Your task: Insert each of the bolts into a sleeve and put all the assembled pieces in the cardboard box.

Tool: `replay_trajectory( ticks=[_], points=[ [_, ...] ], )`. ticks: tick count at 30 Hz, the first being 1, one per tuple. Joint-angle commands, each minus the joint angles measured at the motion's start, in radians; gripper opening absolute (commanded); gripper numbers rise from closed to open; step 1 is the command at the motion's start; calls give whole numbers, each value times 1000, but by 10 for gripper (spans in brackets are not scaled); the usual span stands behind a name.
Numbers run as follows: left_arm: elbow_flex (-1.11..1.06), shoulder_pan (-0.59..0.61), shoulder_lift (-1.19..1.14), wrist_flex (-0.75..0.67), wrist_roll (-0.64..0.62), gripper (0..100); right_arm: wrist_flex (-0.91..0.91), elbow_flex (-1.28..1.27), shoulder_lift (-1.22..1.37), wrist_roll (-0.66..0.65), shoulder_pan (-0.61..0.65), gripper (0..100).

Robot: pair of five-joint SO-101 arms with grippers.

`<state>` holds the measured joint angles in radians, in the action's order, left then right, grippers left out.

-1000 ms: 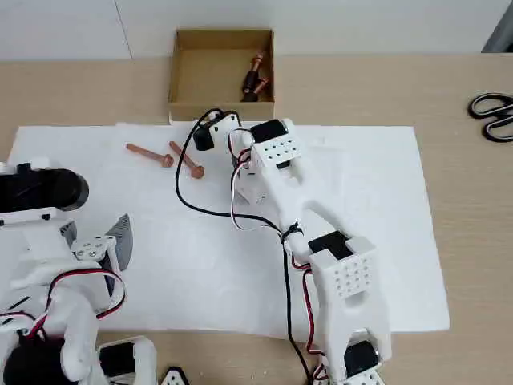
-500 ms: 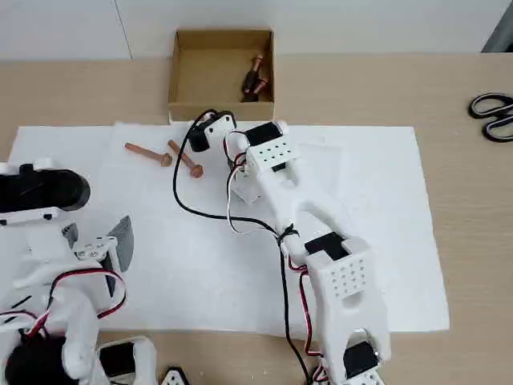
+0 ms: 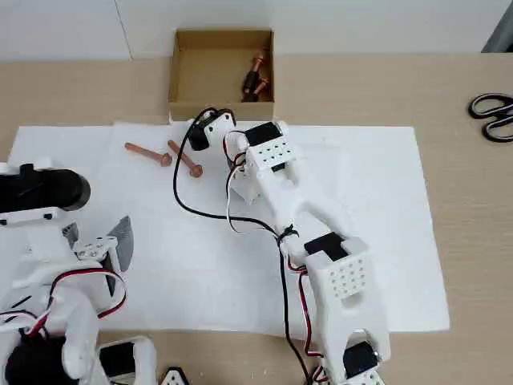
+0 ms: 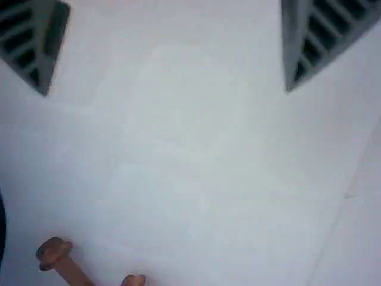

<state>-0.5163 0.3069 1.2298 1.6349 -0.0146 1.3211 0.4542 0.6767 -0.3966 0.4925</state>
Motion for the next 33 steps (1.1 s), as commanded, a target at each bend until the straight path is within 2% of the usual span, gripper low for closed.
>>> replay_trajectory(
  ticks=[1,7,22,33],
  points=[
    [1,2,2,-11,9,240,-18,29,-5,-6,30,113],
    [1,2,2,-11,9,240,-18,29,-8,-6,-2,39],
    [1,0,2,-11,9,240,42,31,-25,-3,-25,35],
    [1,0,2,-17,9,240,194,29,-269,0,8,35]
  ],
)
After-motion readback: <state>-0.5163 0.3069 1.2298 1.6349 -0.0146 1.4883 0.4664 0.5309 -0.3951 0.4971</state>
